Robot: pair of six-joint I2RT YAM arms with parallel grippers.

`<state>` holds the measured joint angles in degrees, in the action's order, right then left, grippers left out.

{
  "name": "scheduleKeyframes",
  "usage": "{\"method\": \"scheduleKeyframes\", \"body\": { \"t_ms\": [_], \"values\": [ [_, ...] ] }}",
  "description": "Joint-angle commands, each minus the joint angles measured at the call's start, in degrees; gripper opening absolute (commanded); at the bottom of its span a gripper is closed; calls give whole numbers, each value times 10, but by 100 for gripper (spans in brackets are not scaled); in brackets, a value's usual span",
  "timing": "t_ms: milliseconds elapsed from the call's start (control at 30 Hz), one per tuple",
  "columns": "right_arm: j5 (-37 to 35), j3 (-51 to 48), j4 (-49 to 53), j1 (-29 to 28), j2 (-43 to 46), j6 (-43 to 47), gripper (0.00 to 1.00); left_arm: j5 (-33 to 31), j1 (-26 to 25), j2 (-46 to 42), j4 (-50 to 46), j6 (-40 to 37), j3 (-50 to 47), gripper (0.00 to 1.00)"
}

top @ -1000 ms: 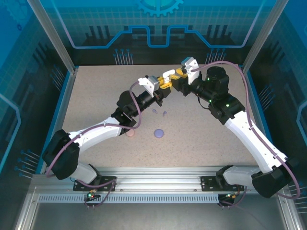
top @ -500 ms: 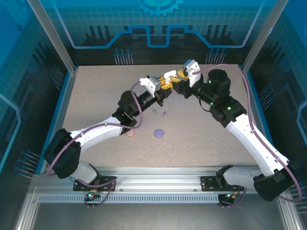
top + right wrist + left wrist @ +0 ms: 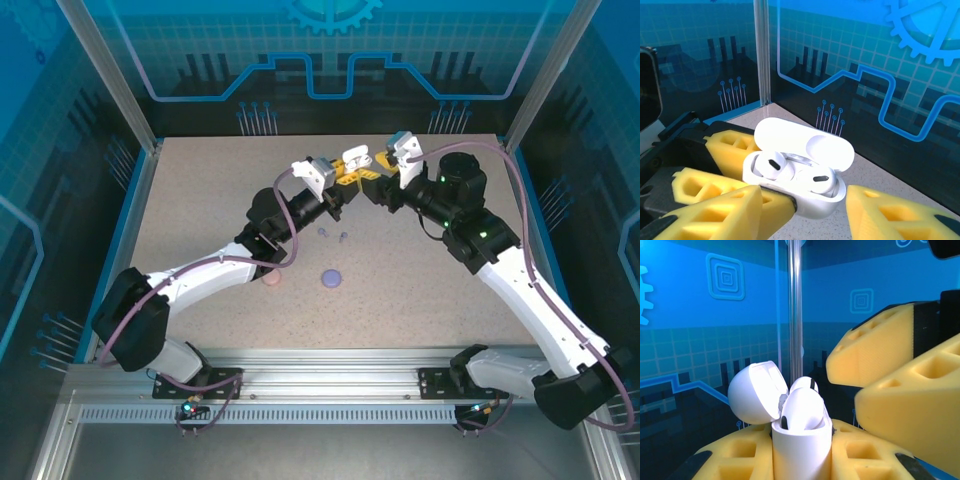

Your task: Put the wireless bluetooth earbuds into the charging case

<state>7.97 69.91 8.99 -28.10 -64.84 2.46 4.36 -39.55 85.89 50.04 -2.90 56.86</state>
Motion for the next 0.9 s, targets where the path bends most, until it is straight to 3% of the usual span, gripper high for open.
{"method": "scheduleKeyframes", "body": {
  "t_ms": [0, 267, 500, 700, 867],
  "values": [
    [7, -11, 16, -8, 20, -9, 51, -3, -2, 3, 40, 3, 23, 0],
    [-25, -41, 2, 6, 73, -36, 56, -4, -2, 3, 45, 0, 18, 0],
    [-4, 11, 38, 77, 54, -130, 57, -2, -2, 2, 50, -6, 11, 0],
    [14, 143, 132, 120, -46, -200, 59, 16, -2, 1, 61, -2, -2, 0],
    [37, 330, 271, 134, -174, -226, 56, 48, -2, -4, 61, 3, -10, 0]
  ]
}}
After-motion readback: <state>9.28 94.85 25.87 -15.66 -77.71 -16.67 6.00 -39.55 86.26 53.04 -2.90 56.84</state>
